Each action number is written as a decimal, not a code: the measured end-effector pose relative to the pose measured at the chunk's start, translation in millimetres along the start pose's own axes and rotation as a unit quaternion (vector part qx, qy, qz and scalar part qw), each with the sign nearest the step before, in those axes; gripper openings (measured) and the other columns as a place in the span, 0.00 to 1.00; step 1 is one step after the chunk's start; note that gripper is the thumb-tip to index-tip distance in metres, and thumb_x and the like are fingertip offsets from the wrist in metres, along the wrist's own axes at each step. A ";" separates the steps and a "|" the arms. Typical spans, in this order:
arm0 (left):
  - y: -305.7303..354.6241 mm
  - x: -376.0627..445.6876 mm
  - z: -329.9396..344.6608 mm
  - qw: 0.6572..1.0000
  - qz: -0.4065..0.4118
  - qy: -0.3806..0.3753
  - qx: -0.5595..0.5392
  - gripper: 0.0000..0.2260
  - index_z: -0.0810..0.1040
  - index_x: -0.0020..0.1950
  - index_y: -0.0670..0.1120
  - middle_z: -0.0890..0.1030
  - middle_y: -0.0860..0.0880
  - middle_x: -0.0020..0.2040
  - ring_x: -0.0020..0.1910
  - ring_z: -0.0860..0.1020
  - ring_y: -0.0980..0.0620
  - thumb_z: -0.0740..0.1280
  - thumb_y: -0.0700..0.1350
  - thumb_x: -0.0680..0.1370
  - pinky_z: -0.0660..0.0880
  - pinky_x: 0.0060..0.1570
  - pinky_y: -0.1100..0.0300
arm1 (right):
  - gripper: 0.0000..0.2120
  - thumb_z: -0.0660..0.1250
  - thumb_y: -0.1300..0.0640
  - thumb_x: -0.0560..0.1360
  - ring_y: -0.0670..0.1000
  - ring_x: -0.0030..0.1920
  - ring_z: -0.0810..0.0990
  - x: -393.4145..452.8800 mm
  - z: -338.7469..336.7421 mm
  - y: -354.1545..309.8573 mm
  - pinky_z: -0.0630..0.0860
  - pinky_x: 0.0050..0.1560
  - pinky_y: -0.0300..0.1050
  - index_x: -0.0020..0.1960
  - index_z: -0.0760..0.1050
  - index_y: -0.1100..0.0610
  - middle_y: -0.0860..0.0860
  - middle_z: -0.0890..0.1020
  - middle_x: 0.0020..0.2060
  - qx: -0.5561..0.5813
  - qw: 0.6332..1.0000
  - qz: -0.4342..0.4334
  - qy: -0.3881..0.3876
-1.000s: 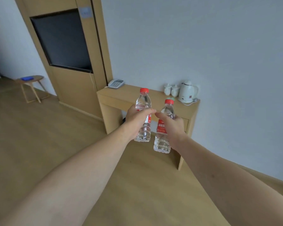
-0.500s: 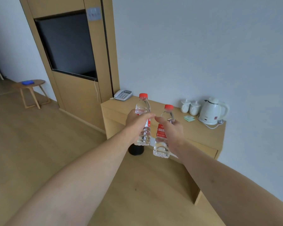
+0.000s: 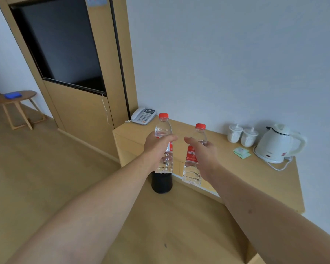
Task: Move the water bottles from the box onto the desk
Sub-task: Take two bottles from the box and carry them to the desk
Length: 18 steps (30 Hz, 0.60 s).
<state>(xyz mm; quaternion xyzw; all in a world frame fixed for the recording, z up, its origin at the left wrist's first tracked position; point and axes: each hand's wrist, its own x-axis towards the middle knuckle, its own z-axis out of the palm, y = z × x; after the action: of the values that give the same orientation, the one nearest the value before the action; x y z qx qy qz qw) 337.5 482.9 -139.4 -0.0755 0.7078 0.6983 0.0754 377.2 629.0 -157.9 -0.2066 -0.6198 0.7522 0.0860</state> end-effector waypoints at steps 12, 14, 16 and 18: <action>62.9 241.5 22.8 0.999 0.033 0.035 0.001 0.14 0.80 0.53 0.51 0.86 0.46 0.48 0.31 0.83 0.50 0.79 0.48 0.70 0.81 0.32 0.58 | 0.19 0.78 0.52 0.70 0.52 0.27 0.82 245.0 85.3 -39.4 0.80 0.29 0.47 0.54 0.77 0.61 0.51 0.82 0.30 0.027 0.998 -0.021 -0.051; 72.3 279.8 28.3 0.999 0.034 0.038 -0.010 0.15 0.81 0.53 0.50 0.86 0.44 0.49 0.36 0.84 0.47 0.79 0.48 0.70 0.82 0.38 0.54 | 0.19 0.79 0.53 0.70 0.50 0.25 0.81 283.4 97.8 -46.6 0.79 0.28 0.46 0.53 0.77 0.61 0.48 0.81 0.25 0.027 0.998 -0.026 -0.049; 76.4 312.9 32.4 0.999 0.027 0.040 -0.017 0.15 0.81 0.53 0.50 0.85 0.45 0.49 0.40 0.85 0.46 0.79 0.49 0.70 0.82 0.41 0.53 | 0.20 0.80 0.52 0.69 0.50 0.25 0.82 317.5 109.1 -49.0 0.79 0.28 0.47 0.53 0.77 0.61 0.51 0.81 0.28 0.023 0.999 -0.021 -0.045; 76.2 342.6 35.2 0.999 0.017 0.038 -0.013 0.14 0.80 0.51 0.51 0.85 0.46 0.47 0.37 0.85 0.49 0.79 0.49 0.70 0.81 0.39 0.54 | 0.20 0.80 0.52 0.69 0.50 0.25 0.82 345.5 118.4 -47.4 0.79 0.28 0.46 0.53 0.77 0.60 0.51 0.82 0.29 0.020 0.999 -0.011 -0.038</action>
<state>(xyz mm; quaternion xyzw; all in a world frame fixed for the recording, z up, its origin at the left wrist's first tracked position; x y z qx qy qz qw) -13.4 518.6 -138.0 -0.0907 0.7021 0.7054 0.0353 10.9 666.3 -165.2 -0.1690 -0.6098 0.7707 0.0744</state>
